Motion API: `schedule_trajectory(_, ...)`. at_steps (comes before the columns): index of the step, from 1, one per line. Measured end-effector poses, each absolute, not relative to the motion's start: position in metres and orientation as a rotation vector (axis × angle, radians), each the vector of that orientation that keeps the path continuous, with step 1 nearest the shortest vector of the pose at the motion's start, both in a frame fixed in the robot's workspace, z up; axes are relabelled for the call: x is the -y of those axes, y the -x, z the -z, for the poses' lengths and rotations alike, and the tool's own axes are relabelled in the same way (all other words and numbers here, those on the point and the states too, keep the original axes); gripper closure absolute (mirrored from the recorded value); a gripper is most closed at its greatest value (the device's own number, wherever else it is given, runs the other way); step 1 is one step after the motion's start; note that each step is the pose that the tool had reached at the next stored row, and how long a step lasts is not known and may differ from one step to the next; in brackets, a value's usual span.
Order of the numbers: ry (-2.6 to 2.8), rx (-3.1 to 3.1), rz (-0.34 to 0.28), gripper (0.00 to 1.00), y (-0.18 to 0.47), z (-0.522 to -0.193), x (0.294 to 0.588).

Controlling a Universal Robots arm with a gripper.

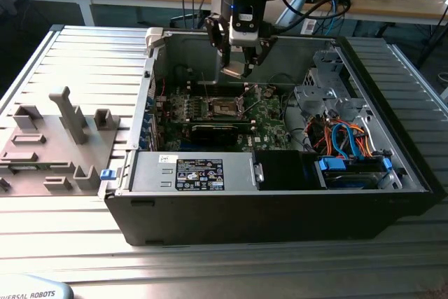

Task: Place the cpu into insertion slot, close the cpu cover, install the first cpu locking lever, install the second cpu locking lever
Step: 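Place the cpu into insertion slot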

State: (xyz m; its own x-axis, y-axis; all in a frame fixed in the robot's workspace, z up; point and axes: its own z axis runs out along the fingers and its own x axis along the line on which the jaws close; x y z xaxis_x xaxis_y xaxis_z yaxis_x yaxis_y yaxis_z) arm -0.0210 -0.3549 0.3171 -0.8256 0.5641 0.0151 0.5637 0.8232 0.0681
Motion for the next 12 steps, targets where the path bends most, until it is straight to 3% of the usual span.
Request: schedule_trajectory(12, -0.940, -2.989, -0.109, 0.46, 0.0210, -0.3162, 0.3549)
